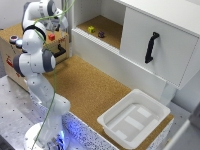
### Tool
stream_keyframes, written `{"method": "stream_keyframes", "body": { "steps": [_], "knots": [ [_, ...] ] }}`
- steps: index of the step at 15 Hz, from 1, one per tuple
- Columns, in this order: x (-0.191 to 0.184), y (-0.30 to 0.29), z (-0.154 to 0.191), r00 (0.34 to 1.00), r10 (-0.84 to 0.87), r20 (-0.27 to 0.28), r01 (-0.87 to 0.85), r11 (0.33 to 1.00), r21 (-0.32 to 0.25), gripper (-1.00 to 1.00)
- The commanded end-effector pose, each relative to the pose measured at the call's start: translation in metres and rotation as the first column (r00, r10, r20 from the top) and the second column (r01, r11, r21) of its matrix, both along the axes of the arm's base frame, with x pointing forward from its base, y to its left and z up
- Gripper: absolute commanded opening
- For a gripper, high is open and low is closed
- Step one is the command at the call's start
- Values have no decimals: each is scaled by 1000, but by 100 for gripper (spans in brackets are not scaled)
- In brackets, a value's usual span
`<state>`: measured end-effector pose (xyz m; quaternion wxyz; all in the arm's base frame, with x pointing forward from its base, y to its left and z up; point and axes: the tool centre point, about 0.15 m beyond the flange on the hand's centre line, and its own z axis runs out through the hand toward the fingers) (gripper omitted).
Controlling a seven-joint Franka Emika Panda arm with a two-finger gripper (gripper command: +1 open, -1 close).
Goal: Go towards the purple block and grasp it
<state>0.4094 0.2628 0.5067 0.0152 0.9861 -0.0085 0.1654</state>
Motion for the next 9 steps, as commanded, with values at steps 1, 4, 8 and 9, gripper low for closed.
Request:
{"method": "stream_keyframes", "body": {
  "steps": [1,4,8,9],
  "knots": [
    [91,-37,-16,981,-188,46,181,977,115,100],
    [139,-48,-15,971,-233,62,225,968,109,100],
    [193,-56,-14,989,-107,104,98,991,88,100],
    [202,-59,-14,988,-99,114,90,992,87,100]
  ]
}}
